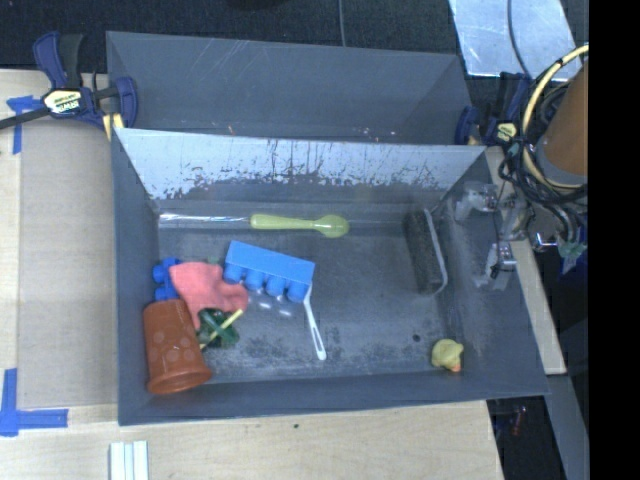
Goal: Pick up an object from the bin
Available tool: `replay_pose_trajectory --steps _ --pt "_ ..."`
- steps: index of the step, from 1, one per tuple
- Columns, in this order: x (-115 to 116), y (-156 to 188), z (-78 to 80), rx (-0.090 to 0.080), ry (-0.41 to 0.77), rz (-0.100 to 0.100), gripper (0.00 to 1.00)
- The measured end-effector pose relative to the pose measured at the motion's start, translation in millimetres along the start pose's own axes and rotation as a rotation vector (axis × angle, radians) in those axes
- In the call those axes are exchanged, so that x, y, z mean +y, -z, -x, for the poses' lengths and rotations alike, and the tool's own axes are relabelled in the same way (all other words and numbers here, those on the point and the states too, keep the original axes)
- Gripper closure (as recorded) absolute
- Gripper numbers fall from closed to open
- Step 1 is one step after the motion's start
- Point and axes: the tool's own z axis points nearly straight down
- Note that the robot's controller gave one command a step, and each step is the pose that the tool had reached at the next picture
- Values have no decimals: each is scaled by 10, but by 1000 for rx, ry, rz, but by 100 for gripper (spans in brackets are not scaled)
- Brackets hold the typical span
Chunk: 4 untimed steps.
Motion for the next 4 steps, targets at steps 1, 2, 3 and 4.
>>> replay_pose_trajectory --steps 1,2,3,4 --pt "8 51 15 -9 3 -2 0" --pt "549 -76 -1 -8 -66 -1 0" --pt "851 -108 -81 -9 -78 1 0" --pt "1345 -268 -681 -9 -164 0 0"
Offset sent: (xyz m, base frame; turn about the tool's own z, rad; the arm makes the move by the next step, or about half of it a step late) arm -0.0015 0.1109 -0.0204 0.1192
